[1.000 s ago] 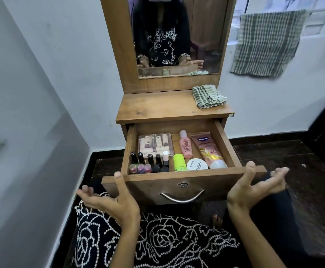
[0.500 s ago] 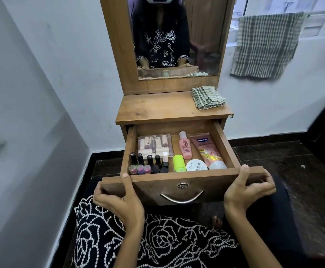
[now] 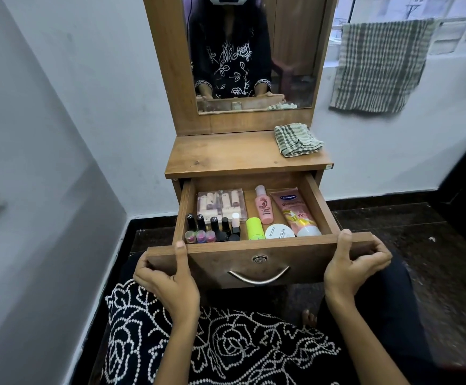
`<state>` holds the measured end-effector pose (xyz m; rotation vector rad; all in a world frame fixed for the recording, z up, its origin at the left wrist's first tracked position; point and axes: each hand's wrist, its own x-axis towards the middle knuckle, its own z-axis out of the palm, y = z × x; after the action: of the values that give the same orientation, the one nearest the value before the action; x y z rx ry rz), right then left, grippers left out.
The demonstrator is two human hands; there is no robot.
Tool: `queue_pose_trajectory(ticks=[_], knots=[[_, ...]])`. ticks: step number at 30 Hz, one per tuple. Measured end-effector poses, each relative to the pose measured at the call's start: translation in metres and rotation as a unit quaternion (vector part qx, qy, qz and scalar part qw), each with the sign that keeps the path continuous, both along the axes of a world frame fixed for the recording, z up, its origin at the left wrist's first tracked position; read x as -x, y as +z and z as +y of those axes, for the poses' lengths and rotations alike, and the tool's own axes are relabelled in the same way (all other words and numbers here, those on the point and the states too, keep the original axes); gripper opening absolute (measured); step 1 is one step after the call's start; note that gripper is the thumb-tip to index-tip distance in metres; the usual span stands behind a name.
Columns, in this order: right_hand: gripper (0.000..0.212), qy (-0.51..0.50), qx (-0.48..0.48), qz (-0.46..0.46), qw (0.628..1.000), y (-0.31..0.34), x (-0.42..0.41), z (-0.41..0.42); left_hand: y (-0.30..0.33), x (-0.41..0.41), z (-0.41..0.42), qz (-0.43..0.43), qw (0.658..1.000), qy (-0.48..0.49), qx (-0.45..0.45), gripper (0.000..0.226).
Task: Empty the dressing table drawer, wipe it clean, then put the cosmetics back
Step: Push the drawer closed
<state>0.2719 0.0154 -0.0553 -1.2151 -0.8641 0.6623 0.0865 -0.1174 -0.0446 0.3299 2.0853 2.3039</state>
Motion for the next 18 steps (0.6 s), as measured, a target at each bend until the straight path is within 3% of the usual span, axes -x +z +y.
queue_pose_trajectory(ticks=[7,18], knots=[[0.039,0.056,0.001,-0.011,0.998,0.003,-0.002,0.014,0.005,0.010,0.007,-0.007,1.000,-0.026,0.014,0.065],[0.054,0.205,0.128,-0.136,0.961,0.022,-0.020,0.060,0.015,0.043,0.035,-0.022,0.994,-0.060,0.090,0.067]])
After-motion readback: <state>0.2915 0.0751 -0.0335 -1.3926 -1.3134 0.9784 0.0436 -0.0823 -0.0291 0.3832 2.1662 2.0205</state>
